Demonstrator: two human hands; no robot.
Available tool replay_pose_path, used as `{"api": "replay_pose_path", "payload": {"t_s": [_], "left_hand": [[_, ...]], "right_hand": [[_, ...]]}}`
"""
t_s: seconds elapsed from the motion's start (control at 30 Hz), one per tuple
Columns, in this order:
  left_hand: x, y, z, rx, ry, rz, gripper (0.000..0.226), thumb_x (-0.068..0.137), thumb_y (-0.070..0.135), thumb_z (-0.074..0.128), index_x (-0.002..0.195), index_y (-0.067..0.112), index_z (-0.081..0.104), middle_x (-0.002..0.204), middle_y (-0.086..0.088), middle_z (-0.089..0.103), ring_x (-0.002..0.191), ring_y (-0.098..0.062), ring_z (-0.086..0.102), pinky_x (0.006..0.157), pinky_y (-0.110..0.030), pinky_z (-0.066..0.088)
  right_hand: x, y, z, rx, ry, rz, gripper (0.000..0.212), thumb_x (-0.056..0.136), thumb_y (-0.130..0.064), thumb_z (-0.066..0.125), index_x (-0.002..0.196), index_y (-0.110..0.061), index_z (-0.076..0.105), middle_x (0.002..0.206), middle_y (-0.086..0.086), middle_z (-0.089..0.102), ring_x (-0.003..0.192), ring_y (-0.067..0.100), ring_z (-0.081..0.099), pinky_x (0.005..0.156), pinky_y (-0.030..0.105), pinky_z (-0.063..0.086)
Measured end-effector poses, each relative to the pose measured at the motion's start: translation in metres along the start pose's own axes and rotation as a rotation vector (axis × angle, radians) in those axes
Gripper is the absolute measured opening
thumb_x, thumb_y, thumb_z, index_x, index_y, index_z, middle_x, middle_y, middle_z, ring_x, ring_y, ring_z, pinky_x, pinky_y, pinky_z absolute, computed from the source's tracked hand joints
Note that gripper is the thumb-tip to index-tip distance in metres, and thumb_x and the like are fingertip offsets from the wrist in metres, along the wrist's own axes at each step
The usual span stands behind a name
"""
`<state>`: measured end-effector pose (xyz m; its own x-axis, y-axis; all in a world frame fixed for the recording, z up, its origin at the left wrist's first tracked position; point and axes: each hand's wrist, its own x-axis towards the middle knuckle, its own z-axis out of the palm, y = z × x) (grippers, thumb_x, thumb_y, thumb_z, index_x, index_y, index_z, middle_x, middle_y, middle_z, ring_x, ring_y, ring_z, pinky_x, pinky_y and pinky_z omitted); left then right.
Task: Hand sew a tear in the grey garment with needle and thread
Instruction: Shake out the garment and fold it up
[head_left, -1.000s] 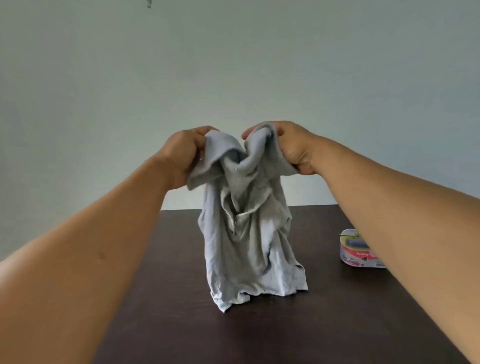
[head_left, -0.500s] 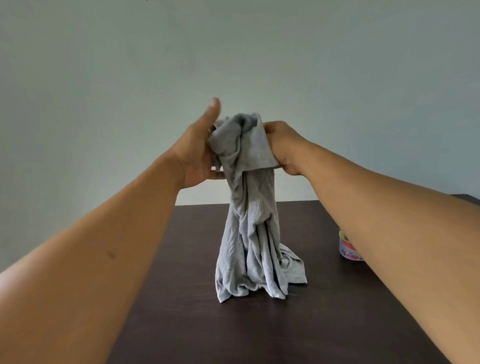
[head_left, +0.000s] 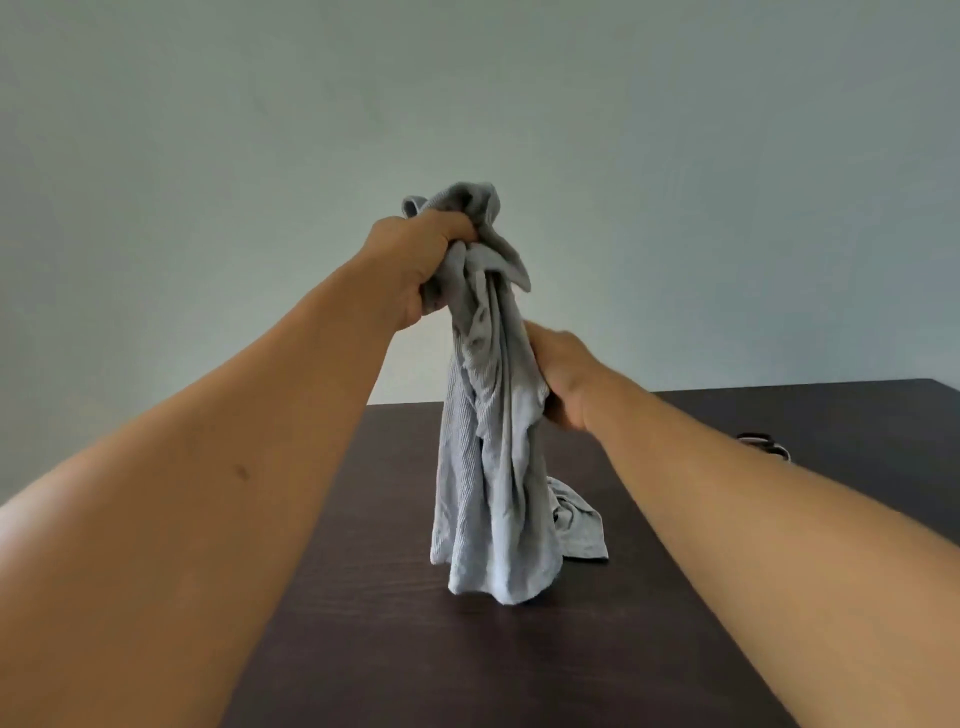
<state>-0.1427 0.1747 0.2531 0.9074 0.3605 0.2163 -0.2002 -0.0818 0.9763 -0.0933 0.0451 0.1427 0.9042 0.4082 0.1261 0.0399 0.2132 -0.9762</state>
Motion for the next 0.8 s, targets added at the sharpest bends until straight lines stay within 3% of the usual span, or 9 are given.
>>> {"api": "replay_pose_path", "payload": {"t_s": [0.1, 0.23, 0.33, 0.43, 0.53, 0.63, 0.7, 0.8], "left_hand": [[0.000, 0.011, 0.006, -0.097, 0.015, -0.032, 0.011, 0.083, 0.009, 0.069, 0.093, 0.011, 0.064, 0.066, -0.003, 0.068, 0.052, -0.014, 0.066, 0.054, -0.026, 0.056], [0.006, 0.012, 0.011, -0.148, 0.002, -0.071, 0.012, 0.082, 0.011, 0.067, 0.094, 0.013, 0.064, 0.065, -0.002, 0.066, 0.054, -0.015, 0.064, 0.054, -0.026, 0.054], [0.013, -0.001, 0.009, -0.127, 0.029, -0.098, 0.012, 0.082, 0.011, 0.066, 0.094, 0.013, 0.063, 0.064, -0.002, 0.066, 0.055, -0.015, 0.063, 0.054, -0.026, 0.054], [0.019, -0.029, 0.002, -0.103, 0.075, -0.157, 0.013, 0.082, 0.011, 0.068, 0.094, 0.012, 0.063, 0.064, -0.002, 0.066, 0.056, -0.014, 0.062, 0.052, -0.025, 0.054], [0.026, -0.065, -0.001, -0.056, 0.115, -0.252, 0.014, 0.082, 0.011, 0.070, 0.093, 0.012, 0.061, 0.067, -0.003, 0.064, 0.045, -0.012, 0.061, 0.046, -0.022, 0.050], [0.033, -0.100, -0.001, 0.071, 0.148, -0.326, 0.016, 0.083, 0.013, 0.071, 0.091, 0.012, 0.057, 0.065, -0.004, 0.058, 0.032, -0.011, 0.051, 0.038, -0.017, 0.042], [0.036, -0.120, 0.001, 0.187, 0.142, -0.362, 0.022, 0.080, 0.018, 0.074, 0.094, 0.011, 0.059, 0.073, -0.008, 0.060, 0.043, -0.016, 0.055, 0.038, -0.019, 0.043], [0.036, -0.146, 0.009, 0.279, 0.131, -0.401, 0.022, 0.081, 0.019, 0.077, 0.090, 0.011, 0.058, 0.082, -0.007, 0.064, 0.062, -0.018, 0.060, 0.039, -0.018, 0.041]], "right_hand": [[-0.010, 0.035, -0.008, 0.171, -0.129, 0.237, 0.075, 0.085, -0.077, 0.045, 0.115, -0.014, 0.073, 0.116, 0.012, 0.072, 0.112, 0.030, 0.066, 0.104, 0.048, 0.047], [-0.025, 0.068, -0.007, 0.291, -0.244, 0.311, 0.061, 0.081, -0.063, 0.060, 0.097, -0.005, 0.073, 0.110, 0.023, 0.067, 0.100, 0.037, 0.064, 0.097, 0.052, 0.051], [-0.034, 0.079, -0.001, 0.369, -0.365, 0.326, 0.053, 0.086, -0.050, 0.062, 0.106, -0.001, 0.063, 0.110, 0.024, 0.059, 0.095, 0.036, 0.060, 0.095, 0.052, 0.050], [-0.042, 0.092, -0.008, 0.281, -0.355, 0.359, 0.073, 0.082, -0.057, 0.065, 0.126, 0.001, 0.061, 0.127, 0.026, 0.058, 0.111, 0.038, 0.059, 0.106, 0.054, 0.044], [-0.048, 0.105, -0.021, 0.202, -0.283, 0.415, 0.075, 0.080, -0.070, 0.059, 0.120, -0.007, 0.069, 0.123, 0.019, 0.066, 0.110, 0.033, 0.064, 0.098, 0.047, 0.051], [-0.054, 0.114, -0.031, 0.162, -0.275, 0.493, 0.093, 0.073, -0.090, 0.042, 0.126, -0.017, 0.068, 0.126, 0.013, 0.067, 0.119, 0.030, 0.062, 0.103, 0.047, 0.048], [-0.056, 0.113, -0.034, 0.123, -0.260, 0.532, 0.096, 0.071, -0.094, 0.030, 0.126, -0.024, 0.067, 0.124, 0.008, 0.069, 0.119, 0.027, 0.062, 0.103, 0.045, 0.046], [-0.049, 0.113, -0.042, 0.001, -0.183, 0.559, 0.086, 0.075, -0.089, 0.035, 0.127, -0.026, 0.064, 0.127, 0.001, 0.067, 0.119, 0.022, 0.061, 0.104, 0.042, 0.045]]}}
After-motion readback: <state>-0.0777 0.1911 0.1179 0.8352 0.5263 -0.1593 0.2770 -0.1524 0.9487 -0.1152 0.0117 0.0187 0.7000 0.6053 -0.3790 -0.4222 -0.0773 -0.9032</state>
